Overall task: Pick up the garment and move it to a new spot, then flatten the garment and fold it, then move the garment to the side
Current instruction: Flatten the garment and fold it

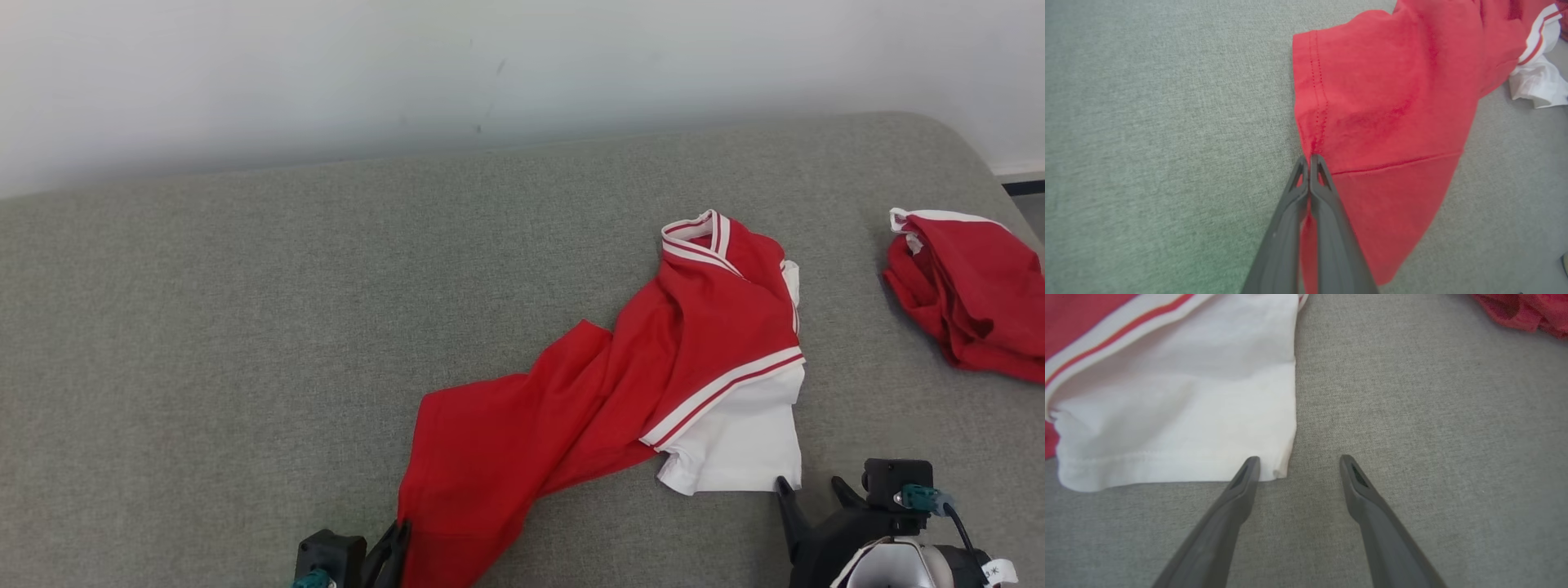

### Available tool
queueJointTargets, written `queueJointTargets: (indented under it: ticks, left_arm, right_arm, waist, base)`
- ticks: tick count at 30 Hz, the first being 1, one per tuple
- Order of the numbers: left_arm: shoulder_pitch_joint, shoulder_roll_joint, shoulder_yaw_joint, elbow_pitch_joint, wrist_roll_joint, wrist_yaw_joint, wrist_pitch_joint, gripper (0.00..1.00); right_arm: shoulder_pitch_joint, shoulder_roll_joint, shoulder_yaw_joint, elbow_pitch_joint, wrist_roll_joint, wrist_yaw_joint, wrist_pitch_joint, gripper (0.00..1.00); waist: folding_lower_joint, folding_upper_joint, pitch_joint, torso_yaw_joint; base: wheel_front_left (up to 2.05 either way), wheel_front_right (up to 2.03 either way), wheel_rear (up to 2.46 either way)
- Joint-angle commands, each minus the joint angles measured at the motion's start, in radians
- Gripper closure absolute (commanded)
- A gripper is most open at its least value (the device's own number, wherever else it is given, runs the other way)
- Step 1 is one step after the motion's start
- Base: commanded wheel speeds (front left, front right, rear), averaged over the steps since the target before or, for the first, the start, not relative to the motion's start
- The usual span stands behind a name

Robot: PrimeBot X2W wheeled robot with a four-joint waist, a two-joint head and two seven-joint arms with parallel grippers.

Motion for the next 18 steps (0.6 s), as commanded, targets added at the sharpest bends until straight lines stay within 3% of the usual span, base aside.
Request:
queueJointTargets:
  ticks: [1, 4, 6, 7, 9, 10, 18]
  left_arm:
    - [-0.012, 0.003, -0.003, 0.002, 0.004, -0.005, -0.008, 1.0]
    - [-0.02, 0.003, -0.005, 0.003, 0.004, -0.003, -0.016, 1.0]
    - [-0.02, 0.002, -0.006, 0.003, 0.003, -0.001, -0.023, 1.0]
    - [-0.021, 0.001, -0.007, 0.003, 0.003, -0.001, -0.026, 1.0]
    - [-0.024, 0.001, -0.007, 0.004, 0.001, -0.001, -0.033, 1.0]
    - [-0.025, 0.0, -0.007, 0.004, 0.0, -0.001, -0.038, 1.0]
    - [-0.036, -0.028, 0.032, -0.009, -0.081, -0.032, -0.084, 1.0]
  right_arm:
    - [-0.018, 0.005, -0.005, 0.017, -0.012, -0.002, 0.021, 0.0]
    - [-0.036, 0.008, 0.0, 0.048, -0.024, -0.002, 0.041, 0.0]
    - [-0.044, 0.009, 0.002, 0.062, -0.026, -0.002, 0.046, 0.48]
    - [-0.049, 0.01, 0.002, 0.068, -0.028, -0.002, 0.048, 0.56]
    - [-0.055, 0.01, 0.001, 0.079, -0.028, -0.002, 0.05, 0.91]
    - [-0.058, 0.01, 0.001, 0.083, -0.028, -0.002, 0.05, 1.0]
    - [-0.101, 0.01, 0.009, 0.0, -0.002, -0.002, -0.053, 1.0]
  waist:
    - [0.0, 0.0, 0.01, 0.009]
    - [0.0, 0.0, 0.018, 0.015]
    - [0.0, 0.0, 0.022, 0.017]
    - [0.0, 0.0, 0.023, 0.019]
    - [0.0, 0.0, 0.025, 0.02]
    - [0.0, 0.0, 0.025, 0.021]
    - [0.0, 0.0, 0.008, 0.013]
  base:
    - [0.0, 0.0, 0.0]
    - [0.0, 0.0, 0.0]
    - [0.0, 0.0, 0.0]
    - [0.0, 0.0, 0.0]
    - [0.0, 0.0, 0.0]
    - [0.0, 0.0, 0.0]
    - [0.0, 0.0, 0.0]
